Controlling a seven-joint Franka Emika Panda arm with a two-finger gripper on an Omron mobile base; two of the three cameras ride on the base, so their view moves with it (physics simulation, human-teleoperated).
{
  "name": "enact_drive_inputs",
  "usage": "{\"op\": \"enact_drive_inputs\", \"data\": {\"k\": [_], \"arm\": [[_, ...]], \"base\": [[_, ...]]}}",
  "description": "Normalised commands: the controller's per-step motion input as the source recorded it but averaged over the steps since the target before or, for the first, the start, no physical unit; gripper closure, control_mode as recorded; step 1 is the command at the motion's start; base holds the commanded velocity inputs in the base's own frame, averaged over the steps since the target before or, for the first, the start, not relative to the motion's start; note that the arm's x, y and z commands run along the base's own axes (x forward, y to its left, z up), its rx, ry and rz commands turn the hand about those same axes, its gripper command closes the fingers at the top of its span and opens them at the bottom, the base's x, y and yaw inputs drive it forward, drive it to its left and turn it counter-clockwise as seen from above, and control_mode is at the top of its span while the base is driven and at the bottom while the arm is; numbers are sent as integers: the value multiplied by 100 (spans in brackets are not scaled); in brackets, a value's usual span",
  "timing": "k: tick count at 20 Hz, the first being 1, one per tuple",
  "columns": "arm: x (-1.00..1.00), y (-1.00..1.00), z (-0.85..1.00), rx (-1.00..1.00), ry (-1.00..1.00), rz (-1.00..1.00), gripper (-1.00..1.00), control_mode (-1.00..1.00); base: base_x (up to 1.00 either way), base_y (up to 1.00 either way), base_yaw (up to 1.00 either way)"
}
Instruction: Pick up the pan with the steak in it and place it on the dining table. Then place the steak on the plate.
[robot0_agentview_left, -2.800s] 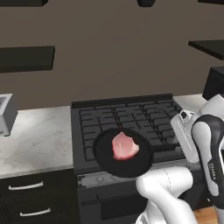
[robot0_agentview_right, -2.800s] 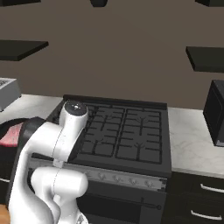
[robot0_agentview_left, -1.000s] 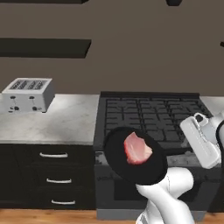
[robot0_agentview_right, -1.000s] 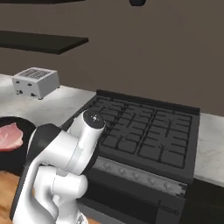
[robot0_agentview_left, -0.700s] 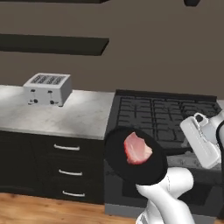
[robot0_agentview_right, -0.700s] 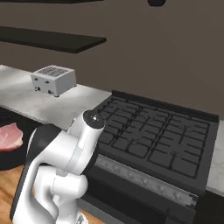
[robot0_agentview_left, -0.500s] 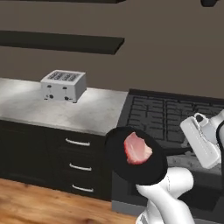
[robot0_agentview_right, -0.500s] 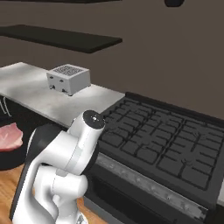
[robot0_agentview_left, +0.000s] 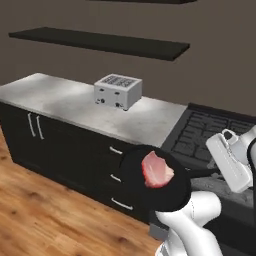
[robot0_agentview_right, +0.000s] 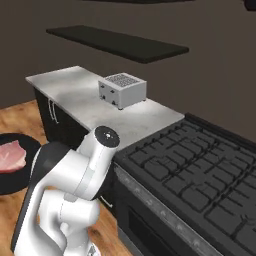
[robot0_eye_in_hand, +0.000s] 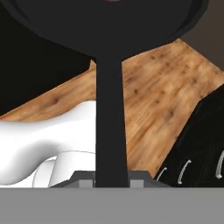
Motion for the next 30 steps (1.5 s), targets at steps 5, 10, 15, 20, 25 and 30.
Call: {"op": "enact_drive_inputs", "data": {"k": [5,10,15,20,25,30], "arm": [[0,0,0,0,0,0,100,100],[0,0,0,0,0,0,100,100],[0,0,0,0,0,0,100,100],[0,0,0,0,0,0,100,100],[0,0,0,0,0,0,100,100],[0,0,0,0,0,0,100,100]], "base": [[-22,-5,46],[-23,-5,45],[-24,-6,45],[-26,-9,45],[-28,-8,44],[-23,-9,43]]}}
